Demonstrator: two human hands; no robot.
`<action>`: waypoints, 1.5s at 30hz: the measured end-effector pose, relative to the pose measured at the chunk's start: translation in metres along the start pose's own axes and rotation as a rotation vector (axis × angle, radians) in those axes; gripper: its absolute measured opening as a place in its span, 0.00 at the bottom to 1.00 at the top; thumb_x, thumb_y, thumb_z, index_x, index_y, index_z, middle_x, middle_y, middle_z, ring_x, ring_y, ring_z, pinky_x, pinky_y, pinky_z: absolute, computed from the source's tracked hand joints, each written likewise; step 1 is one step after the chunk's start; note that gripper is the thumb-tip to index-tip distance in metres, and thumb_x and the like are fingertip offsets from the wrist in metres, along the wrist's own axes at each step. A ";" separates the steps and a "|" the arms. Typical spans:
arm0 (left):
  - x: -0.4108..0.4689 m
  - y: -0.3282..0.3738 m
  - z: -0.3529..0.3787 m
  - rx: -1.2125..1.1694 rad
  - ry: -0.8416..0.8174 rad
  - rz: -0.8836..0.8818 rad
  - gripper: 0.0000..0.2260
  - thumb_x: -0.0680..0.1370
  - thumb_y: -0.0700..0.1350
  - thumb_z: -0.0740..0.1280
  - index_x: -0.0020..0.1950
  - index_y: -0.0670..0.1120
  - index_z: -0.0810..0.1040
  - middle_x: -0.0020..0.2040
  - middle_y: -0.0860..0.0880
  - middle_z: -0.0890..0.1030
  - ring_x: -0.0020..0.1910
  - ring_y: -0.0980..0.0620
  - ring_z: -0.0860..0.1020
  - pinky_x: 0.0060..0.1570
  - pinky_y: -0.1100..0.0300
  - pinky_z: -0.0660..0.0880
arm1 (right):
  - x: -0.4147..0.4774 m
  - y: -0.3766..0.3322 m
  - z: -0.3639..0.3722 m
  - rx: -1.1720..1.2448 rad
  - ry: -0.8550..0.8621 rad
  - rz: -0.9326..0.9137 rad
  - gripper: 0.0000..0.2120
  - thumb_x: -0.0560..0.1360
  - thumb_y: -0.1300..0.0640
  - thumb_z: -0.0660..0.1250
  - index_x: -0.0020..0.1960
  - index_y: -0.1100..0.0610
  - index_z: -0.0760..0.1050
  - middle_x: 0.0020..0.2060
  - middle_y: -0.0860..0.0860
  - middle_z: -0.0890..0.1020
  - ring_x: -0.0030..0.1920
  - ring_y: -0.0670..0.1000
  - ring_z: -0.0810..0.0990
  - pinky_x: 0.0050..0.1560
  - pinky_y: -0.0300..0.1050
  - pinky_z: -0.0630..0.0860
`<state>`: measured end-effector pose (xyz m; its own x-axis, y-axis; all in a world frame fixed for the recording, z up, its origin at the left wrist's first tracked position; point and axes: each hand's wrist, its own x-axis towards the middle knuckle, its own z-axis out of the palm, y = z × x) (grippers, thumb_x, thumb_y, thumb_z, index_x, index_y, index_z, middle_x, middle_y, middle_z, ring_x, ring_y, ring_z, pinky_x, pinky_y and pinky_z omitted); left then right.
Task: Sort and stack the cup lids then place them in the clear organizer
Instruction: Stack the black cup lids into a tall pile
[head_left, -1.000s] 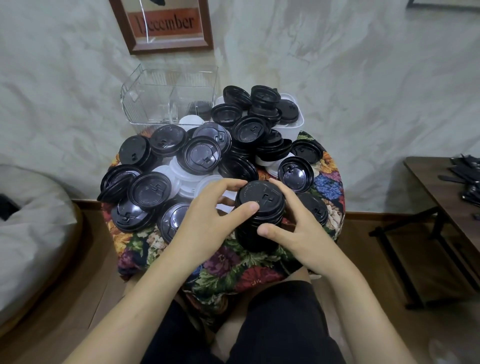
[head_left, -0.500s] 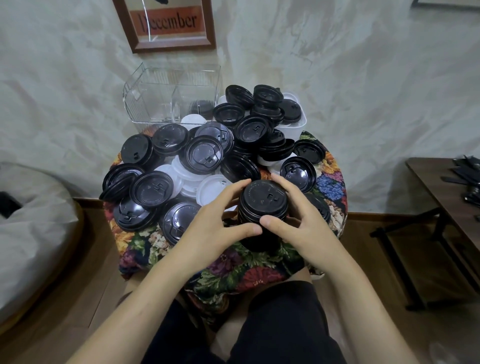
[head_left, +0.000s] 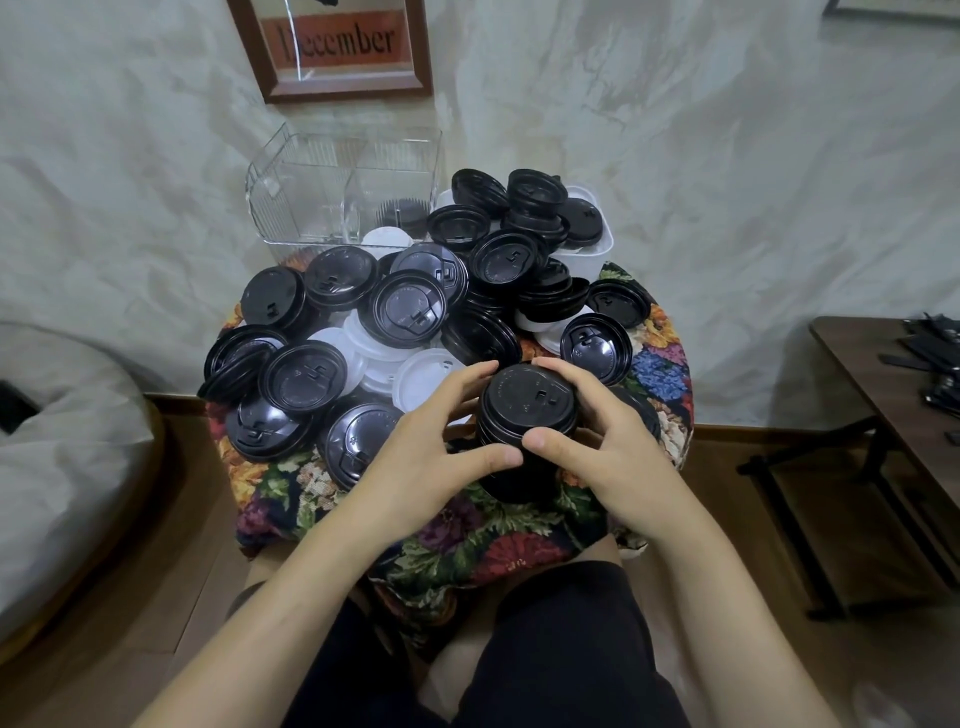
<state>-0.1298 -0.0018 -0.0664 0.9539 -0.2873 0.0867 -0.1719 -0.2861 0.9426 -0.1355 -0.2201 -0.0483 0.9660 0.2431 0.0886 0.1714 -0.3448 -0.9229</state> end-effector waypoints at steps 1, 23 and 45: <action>0.000 0.000 0.000 -0.003 0.001 -0.008 0.35 0.72 0.50 0.79 0.76 0.62 0.69 0.70 0.62 0.78 0.69 0.62 0.76 0.70 0.51 0.73 | 0.000 -0.001 -0.001 0.003 -0.008 0.002 0.33 0.73 0.45 0.77 0.75 0.42 0.70 0.67 0.39 0.80 0.69 0.41 0.77 0.73 0.55 0.72; 0.003 -0.004 0.009 0.044 -0.007 -0.001 0.36 0.68 0.59 0.78 0.74 0.59 0.72 0.64 0.62 0.82 0.66 0.61 0.78 0.71 0.52 0.72 | 0.002 0.002 0.004 -0.014 0.014 0.004 0.31 0.74 0.51 0.78 0.74 0.44 0.71 0.62 0.36 0.82 0.65 0.39 0.79 0.72 0.49 0.73; -0.003 -0.002 0.007 0.063 -0.029 0.024 0.35 0.78 0.51 0.75 0.80 0.66 0.62 0.71 0.68 0.74 0.73 0.65 0.70 0.76 0.51 0.66 | 0.001 -0.001 -0.008 -0.022 -0.024 -0.001 0.31 0.74 0.45 0.74 0.75 0.44 0.71 0.65 0.36 0.81 0.68 0.40 0.77 0.73 0.53 0.73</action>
<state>-0.1342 -0.0070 -0.0711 0.9418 -0.3214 0.0989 -0.2108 -0.3351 0.9183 -0.1331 -0.2264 -0.0447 0.9610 0.2647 0.0799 0.1764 -0.3644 -0.9144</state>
